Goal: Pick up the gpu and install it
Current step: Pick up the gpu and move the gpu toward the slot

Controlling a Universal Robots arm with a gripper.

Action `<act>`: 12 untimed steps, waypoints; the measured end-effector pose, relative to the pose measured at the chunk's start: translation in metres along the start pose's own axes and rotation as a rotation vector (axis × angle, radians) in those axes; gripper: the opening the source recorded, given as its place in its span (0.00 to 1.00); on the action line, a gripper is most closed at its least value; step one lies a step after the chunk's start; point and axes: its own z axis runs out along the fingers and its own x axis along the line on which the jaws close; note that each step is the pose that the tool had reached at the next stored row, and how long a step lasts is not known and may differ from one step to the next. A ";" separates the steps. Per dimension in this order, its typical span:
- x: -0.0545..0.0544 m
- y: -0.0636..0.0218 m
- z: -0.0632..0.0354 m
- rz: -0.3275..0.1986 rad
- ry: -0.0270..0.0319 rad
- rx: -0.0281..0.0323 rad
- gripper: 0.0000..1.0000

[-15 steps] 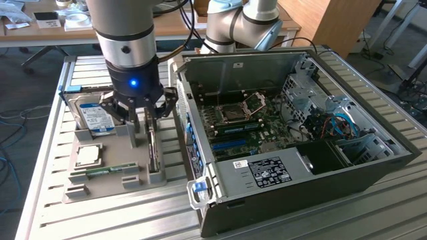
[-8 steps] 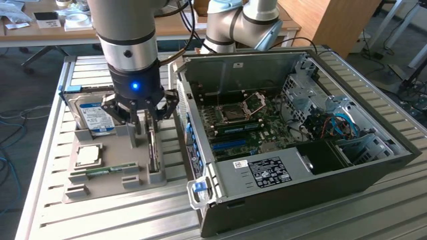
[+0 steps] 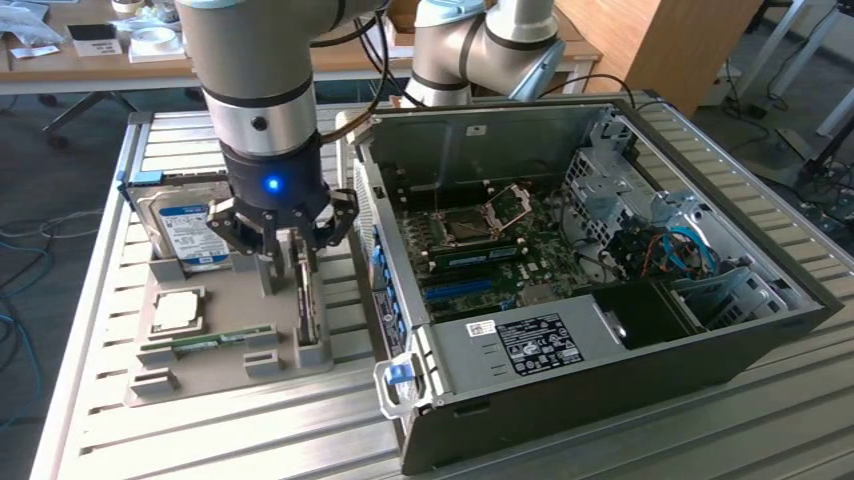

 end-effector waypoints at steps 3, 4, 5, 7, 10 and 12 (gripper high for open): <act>-0.001 0.0002 0.0025 0.000 0.0000 0.0000 0.42; -0.001 0.0003 0.0028 0.000 0.0000 0.0001 0.42; -0.001 0.0003 0.0036 0.000 0.0000 0.0000 0.42; -0.001 0.0002 0.0066 0.000 0.0000 0.0000 0.42; -0.001 0.0002 0.0122 0.000 0.0000 0.0001 0.42; -0.001 0.0003 0.0158 0.000 0.0000 0.0000 0.42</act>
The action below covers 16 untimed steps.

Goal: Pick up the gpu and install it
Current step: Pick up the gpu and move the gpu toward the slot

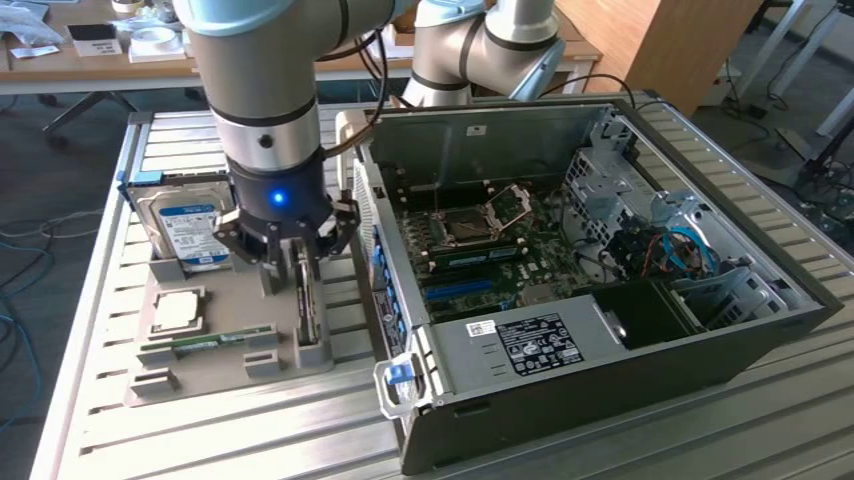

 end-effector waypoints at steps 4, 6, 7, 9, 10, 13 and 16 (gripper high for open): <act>0.000 0.0004 0.0070 0.000 0.0000 0.0000 0.42; 0.000 0.0007 0.0103 0.000 0.0000 0.0000 0.42; 0.000 0.0008 0.0116 0.000 0.0001 0.0001 0.42; 0.000 0.0010 0.0131 0.000 0.0001 -0.0001 0.42; 0.000 0.0010 0.0135 0.000 0.0002 0.0001 0.42; 0.001 0.0010 0.0177 0.000 0.0000 0.0000 0.42; 0.001 0.0011 0.0229 0.000 0.0000 -0.0001 0.42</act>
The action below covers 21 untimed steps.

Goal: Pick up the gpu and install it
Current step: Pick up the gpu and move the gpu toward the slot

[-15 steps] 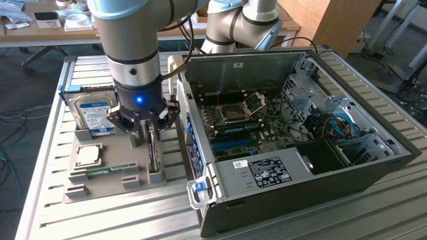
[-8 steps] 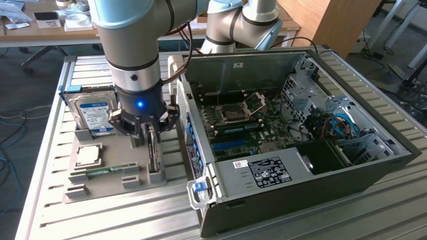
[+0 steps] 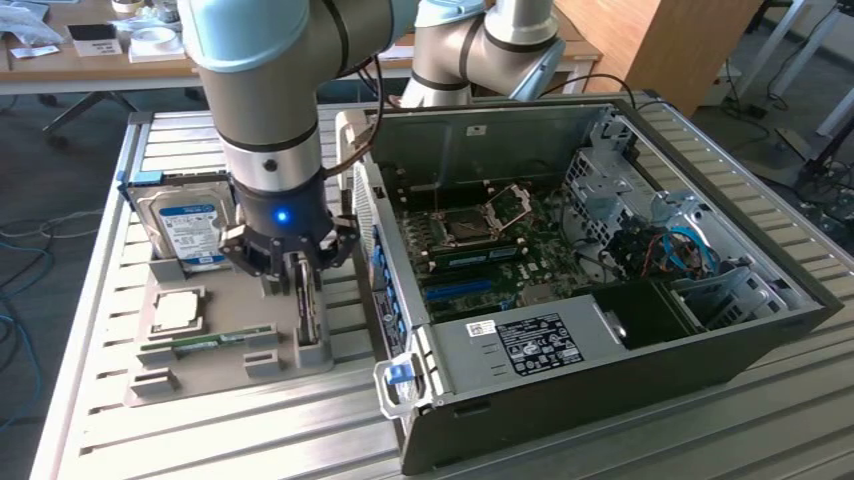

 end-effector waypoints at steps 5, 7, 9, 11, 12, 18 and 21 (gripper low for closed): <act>0.000 0.0004 0.0027 0.000 0.0001 0.0001 0.42; -0.001 0.0006 0.0035 0.000 0.0001 0.0001 0.42; -0.001 0.0012 0.0047 0.000 0.0000 0.0001 0.42; -0.001 0.0024 0.0060 0.000 0.0000 0.0000 0.42; -0.001 0.0030 0.0065 0.000 0.0000 0.0000 0.42; -0.001 0.0036 0.0071 0.000 0.0001 0.0001 0.42; 0.003 0.0034 0.0071 0.000 0.0001 0.0001 0.42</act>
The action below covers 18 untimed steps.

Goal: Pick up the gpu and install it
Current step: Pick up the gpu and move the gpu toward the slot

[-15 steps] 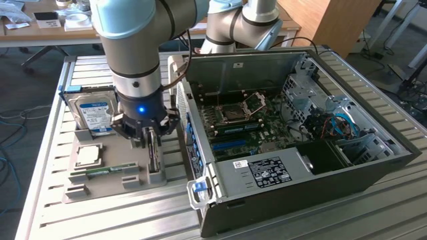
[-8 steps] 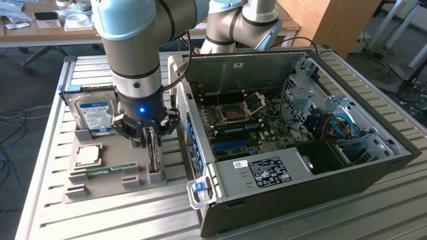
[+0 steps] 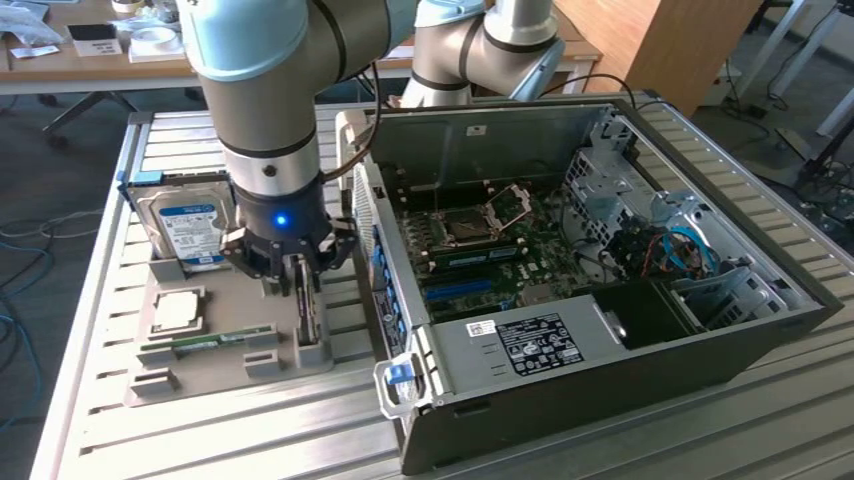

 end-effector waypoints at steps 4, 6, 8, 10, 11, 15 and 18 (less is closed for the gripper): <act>0.000 0.0000 0.0008 0.000 0.0000 0.0000 0.42; -0.002 0.0000 0.0010 0.000 0.0000 0.0000 0.42; -0.002 0.0001 0.0012 0.000 0.0000 0.0000 0.42; -0.002 0.0001 0.0013 0.000 0.0002 0.0002 0.42; -0.002 0.0001 0.0021 0.000 0.0000 -0.0001 0.42; -0.002 -0.0001 0.0042 0.000 0.0003 0.0003 0.42; -0.002 0.0000 0.0047 0.000 0.0000 -0.0001 0.42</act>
